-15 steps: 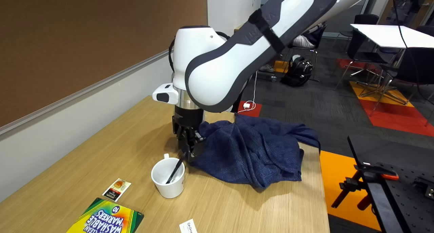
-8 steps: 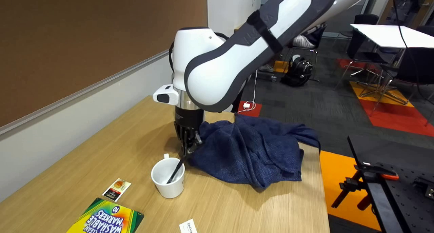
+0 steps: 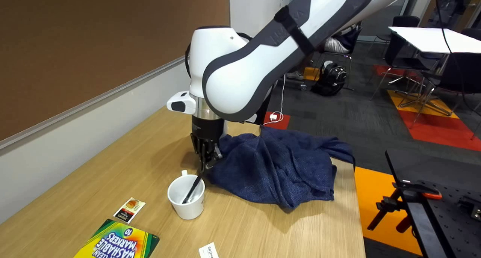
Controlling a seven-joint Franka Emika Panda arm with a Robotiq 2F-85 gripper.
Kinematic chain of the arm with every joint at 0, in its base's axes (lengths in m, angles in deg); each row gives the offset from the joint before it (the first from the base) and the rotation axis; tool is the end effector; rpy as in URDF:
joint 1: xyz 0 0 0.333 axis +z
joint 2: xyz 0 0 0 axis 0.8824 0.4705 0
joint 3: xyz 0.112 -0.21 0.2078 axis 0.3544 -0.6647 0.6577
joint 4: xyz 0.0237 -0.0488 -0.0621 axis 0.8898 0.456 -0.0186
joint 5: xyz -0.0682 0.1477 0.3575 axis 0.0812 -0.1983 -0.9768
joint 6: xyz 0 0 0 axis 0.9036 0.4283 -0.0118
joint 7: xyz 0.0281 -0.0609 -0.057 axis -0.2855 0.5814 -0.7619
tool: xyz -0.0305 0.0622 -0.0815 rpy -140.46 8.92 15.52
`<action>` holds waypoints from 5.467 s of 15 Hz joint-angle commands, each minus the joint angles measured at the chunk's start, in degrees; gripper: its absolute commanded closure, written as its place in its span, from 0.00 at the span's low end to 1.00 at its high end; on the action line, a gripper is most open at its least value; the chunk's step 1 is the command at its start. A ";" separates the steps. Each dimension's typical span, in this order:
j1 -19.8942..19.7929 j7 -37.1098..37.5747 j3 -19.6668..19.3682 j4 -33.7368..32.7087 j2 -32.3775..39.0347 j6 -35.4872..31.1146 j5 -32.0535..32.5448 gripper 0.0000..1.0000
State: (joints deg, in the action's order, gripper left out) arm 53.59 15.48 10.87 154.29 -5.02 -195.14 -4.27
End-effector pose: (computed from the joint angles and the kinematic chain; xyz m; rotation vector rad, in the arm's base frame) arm 0.6998 -0.0017 0.1870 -2.6794 -1.4856 -0.2452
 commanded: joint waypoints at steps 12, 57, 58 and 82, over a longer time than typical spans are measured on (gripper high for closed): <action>3.53 11.99 -3.07 30.05 -35.18 10.42 3.10 0.98; -1.35 -29.44 3.72 38.71 -20.31 -17.64 -28.64 0.29; -0.67 -28.12 3.19 38.94 -21.34 -17.43 -27.44 0.21; 9.69 -10.76 -3.23 43.72 -45.00 4.16 -16.47 0.00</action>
State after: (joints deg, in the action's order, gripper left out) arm 61.54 4.59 9.37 198.07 -50.01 -191.08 -20.84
